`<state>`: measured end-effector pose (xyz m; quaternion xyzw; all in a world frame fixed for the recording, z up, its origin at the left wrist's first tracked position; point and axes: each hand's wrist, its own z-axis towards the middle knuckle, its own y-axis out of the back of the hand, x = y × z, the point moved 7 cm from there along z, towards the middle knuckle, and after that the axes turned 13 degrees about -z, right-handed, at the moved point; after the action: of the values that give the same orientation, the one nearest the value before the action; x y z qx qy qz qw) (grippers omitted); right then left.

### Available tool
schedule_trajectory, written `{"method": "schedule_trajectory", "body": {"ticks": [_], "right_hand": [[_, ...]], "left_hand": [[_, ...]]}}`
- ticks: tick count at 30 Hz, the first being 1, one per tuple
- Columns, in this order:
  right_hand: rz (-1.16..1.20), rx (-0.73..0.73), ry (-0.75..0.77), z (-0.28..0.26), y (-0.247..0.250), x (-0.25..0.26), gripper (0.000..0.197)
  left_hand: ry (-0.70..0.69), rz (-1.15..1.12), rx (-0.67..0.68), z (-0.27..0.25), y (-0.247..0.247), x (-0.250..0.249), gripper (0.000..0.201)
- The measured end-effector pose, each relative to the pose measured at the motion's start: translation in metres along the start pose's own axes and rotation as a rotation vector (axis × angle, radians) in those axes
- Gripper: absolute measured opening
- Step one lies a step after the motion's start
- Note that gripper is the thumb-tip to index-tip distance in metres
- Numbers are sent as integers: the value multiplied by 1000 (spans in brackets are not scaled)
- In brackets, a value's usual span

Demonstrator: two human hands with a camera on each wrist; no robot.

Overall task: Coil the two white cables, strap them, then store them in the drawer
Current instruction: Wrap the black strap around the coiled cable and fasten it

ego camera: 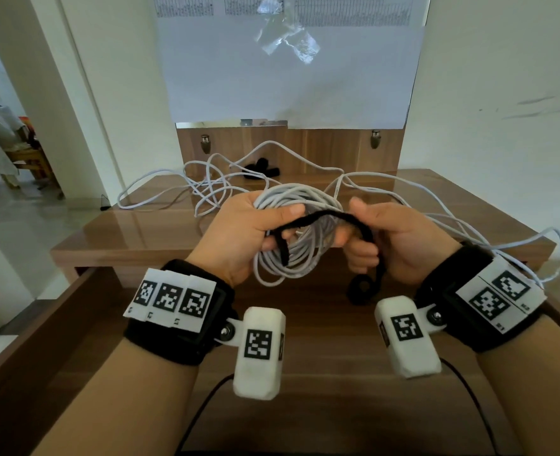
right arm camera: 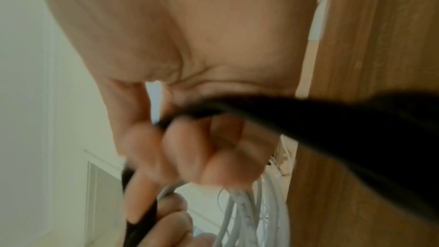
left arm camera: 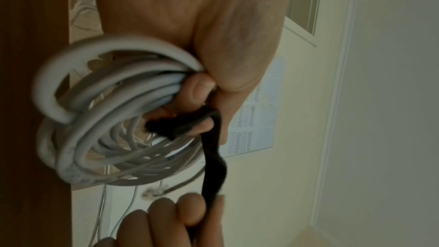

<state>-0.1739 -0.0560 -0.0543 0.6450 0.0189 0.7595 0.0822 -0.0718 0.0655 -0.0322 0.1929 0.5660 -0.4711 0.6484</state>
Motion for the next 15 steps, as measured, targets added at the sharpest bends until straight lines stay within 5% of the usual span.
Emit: {"method": "schedule_trajectory", "body": {"ticks": [7,11,15], "right_hand": [[-124,49,-32,2,-16,-3,31],[256,268,131,-8,-20,24,25],[222,35,100,-6,-6,24,33]], "left_hand": [[29,107,-4,0,-5,12,12],[26,66,-47,3,3,13,10],[81,54,70,-1,-8,20,14]]}}
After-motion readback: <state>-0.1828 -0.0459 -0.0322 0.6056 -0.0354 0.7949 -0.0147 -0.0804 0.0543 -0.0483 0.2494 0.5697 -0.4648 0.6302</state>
